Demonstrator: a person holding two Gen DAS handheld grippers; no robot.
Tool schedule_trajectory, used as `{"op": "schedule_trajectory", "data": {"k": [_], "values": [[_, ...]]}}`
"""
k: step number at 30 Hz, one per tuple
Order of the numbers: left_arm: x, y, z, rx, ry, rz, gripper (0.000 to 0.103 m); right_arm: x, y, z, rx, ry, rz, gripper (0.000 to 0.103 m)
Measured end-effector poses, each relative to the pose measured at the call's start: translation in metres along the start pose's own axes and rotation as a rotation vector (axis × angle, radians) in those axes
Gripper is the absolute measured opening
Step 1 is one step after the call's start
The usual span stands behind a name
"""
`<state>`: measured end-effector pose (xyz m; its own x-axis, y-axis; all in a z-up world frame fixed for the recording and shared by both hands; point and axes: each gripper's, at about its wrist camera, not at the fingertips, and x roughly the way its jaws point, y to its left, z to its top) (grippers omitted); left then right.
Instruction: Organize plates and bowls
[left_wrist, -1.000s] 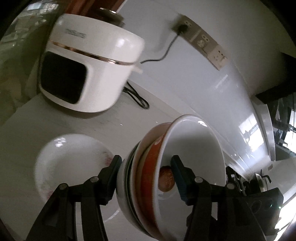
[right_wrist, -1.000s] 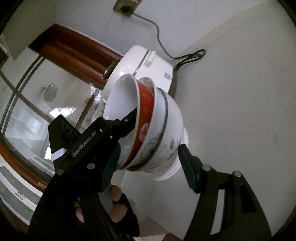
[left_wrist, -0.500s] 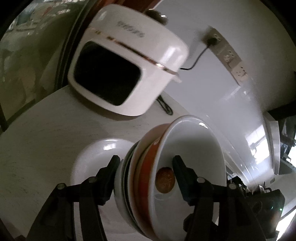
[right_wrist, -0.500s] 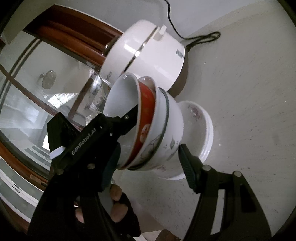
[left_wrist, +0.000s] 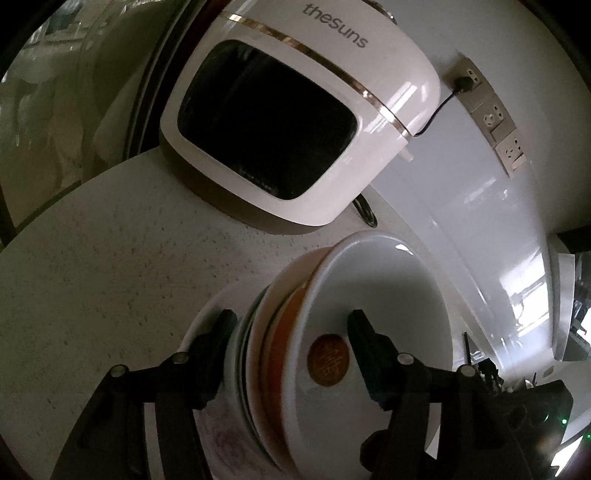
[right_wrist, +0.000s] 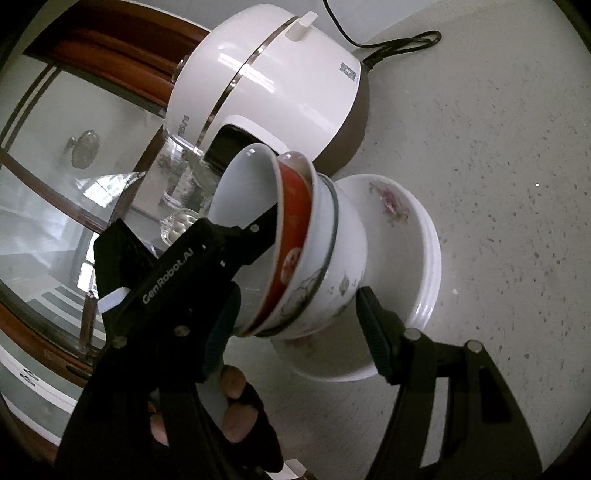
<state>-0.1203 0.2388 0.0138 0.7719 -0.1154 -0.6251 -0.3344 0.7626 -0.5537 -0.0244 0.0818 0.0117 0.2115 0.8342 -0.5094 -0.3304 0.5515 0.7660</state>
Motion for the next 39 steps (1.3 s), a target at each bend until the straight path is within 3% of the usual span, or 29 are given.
{"op": "schedule_trajectory", "data": {"k": [16, 19, 20, 22, 24, 31, 35, 39], "values": [[-0.001, 0.004, 0.001, -0.006, 0.000, -0.024, 0.066, 0.004, 0.004, 0.001, -0.031, 0.008, -0.033, 0.070], [-0.006, 0.001, 0.001, 0.016, -0.022, -0.033, 0.074, 0.004, 0.004, 0.000, -0.036, 0.006, -0.030, 0.072], [-0.009, 0.000, 0.002, 0.028, -0.037, -0.033, 0.086, 0.003, 0.005, 0.000, -0.040, 0.002, -0.023, 0.077], [-0.022, -0.006, 0.003, 0.062, -0.105, 0.000, 0.101, -0.004, 0.009, 0.000, -0.066, -0.033, -0.036, 0.088], [-0.036, -0.008, 0.005, 0.084, -0.179, 0.044, 0.103, -0.013, 0.014, 0.002, -0.095, -0.071, -0.062, 0.100], [-0.055, -0.005, 0.003, 0.126, -0.242, 0.161, 0.103, -0.055, 0.012, 0.006, -0.087, -0.204, -0.104, 0.103], [-0.063, -0.008, -0.007, 0.175, -0.266, 0.248, 0.103, -0.072, 0.008, 0.003, -0.083, -0.234, -0.128, 0.103], [-0.081, -0.017, -0.027, 0.263, -0.336, 0.314, 0.103, -0.088, 0.010, -0.006, -0.137, -0.267, -0.214, 0.103]]}}
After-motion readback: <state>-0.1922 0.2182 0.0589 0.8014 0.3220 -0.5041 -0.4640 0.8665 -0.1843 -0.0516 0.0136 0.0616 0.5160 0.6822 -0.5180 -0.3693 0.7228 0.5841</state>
